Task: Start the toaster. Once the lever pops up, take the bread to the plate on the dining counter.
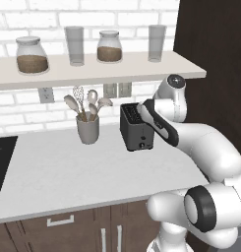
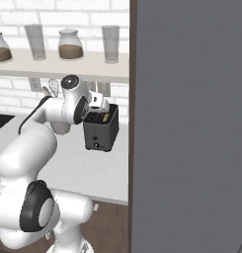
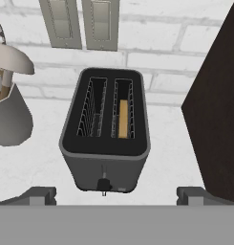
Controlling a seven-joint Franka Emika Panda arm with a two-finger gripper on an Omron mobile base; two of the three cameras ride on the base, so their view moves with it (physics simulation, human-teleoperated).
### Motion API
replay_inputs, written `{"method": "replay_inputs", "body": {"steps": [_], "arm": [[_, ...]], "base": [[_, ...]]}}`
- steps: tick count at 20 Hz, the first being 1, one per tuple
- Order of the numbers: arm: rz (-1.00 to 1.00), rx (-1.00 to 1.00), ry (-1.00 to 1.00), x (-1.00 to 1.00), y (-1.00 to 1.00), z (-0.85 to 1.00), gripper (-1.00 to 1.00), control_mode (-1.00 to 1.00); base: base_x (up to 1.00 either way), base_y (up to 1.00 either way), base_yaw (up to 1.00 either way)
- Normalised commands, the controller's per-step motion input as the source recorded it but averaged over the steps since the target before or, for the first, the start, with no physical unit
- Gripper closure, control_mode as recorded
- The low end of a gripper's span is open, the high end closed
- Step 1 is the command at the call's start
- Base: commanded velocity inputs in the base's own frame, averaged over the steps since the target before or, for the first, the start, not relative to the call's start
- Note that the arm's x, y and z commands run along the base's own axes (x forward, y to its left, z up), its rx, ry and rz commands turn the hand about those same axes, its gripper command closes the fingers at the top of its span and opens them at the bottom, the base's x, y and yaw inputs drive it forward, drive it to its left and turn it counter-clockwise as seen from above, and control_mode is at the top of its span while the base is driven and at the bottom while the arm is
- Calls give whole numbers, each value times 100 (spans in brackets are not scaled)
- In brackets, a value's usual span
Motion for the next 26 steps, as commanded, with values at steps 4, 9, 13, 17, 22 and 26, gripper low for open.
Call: {"method": "replay_inputs", "body": {"steps": [4, 9, 13, 17, 22, 26], "arm": [[0, 0, 0, 0, 0, 0, -100, -100], [0, 0, 0, 0, 0, 0, -100, -100], [0, 0, 0, 0, 0, 0, -100, -100], [0, 0, 0, 0, 0, 0, -100, -100], [0, 0, 0, 0, 0, 0, -100, -100], [0, 0, 0, 0, 0, 0, -100, -100]], "base": [[0, 0, 0], [0, 0, 0], [0, 0, 0], [0, 0, 0], [0, 0, 0], [0, 0, 0]]}}
